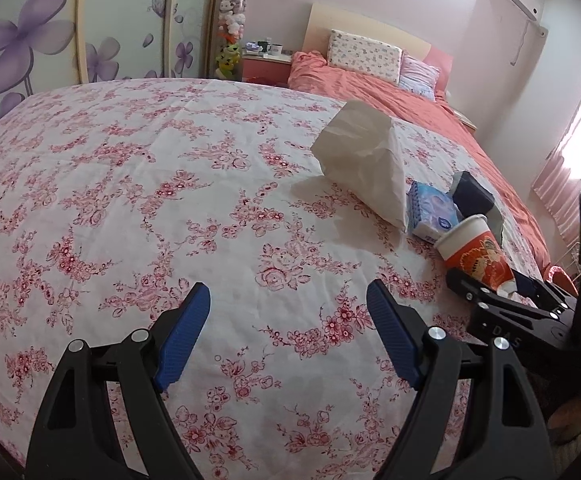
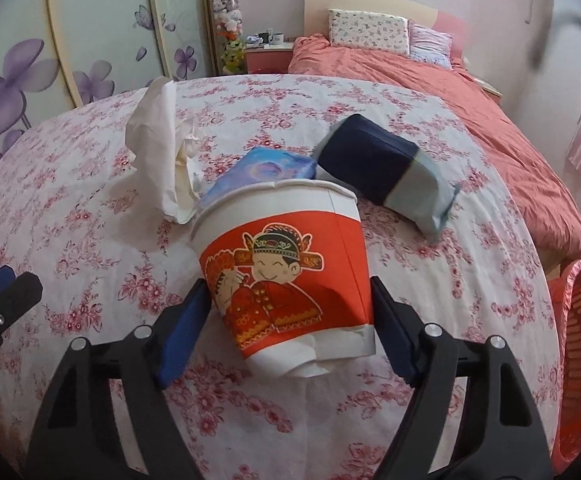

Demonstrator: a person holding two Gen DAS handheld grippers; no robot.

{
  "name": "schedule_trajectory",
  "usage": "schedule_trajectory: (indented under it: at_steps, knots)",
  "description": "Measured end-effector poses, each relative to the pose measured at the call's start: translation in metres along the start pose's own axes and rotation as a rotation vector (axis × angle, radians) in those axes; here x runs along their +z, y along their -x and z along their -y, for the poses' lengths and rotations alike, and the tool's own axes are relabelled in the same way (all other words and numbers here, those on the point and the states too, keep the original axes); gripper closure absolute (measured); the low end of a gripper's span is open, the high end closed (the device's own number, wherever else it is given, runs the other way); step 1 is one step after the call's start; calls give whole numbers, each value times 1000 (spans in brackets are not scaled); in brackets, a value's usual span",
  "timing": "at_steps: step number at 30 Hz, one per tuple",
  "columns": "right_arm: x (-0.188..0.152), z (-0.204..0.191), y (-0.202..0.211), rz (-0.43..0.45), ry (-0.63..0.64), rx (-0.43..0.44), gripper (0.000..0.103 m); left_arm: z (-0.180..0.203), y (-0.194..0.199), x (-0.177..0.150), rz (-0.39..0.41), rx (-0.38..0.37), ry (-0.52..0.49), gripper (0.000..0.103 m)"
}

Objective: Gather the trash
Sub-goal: 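Grasp the white tissue with the left tool while the right tool grasps the red paper cup, then carry tissue and red paper cup over the orange basket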

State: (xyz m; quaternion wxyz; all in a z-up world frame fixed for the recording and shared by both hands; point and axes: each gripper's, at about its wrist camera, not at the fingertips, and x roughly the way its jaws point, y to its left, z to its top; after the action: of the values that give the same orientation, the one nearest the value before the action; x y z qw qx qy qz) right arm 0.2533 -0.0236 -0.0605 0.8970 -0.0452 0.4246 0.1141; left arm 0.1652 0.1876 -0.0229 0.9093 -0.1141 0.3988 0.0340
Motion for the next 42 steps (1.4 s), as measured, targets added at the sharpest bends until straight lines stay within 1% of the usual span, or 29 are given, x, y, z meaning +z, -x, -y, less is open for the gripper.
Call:
schedule_trajectory:
  at_steps: [6, 12, 14, 18, 20, 24, 28, 29, 32, 34, 36, 40, 42]
  knots:
    - [-13, 24, 16, 28, -37, -16, 27, 11, -3, 6, 15, -14, -11, 23]
    - [-29, 60, 32, 52, -110, -35, 27, 36, -9, 22, 59, -25, -34, 23]
    - [-33, 69, 36, 62, -125, -53, 27, 48, -13, 30, 77, -13, -49, 23]
    - [-38, 83, 40, 74, -153, -59, 27, 74, -27, 47, 111, 15, -75, 23]
    - [-39, 91, 41, 77, -167, -60, 27, 85, -36, 54, 121, 42, -86, 23]
    - [-42, 104, 40, 76, -192, -59, 27, 98, -63, 65, 90, 98, -110, 24]
    - [-44, 111, 40, 77, -208, -55, 27, 94, -83, 71, 53, 129, -83, 24]
    - [-44, 112, 39, 77, -211, -53, 27, 91, -87, 72, 45, 135, -73, 25]
    - [-45, 115, 39, 78, -216, -50, 27, 86, -95, 73, 9, 133, -62, 37]
    - [-46, 114, 39, 78, -218, -49, 27, 82, -100, 72, -23, 104, -59, 50]
    - [-46, 115, 39, 79, -220, -48, 27, 78, -102, 68, -36, 84, -62, 57]
    - [-47, 115, 41, 84, -223, -54, 27, 74, -95, 64, -16, 43, -70, 63]
    - [-48, 116, 43, 88, -226, -57, 27, 71, -90, 63, -9, 38, -70, 63]
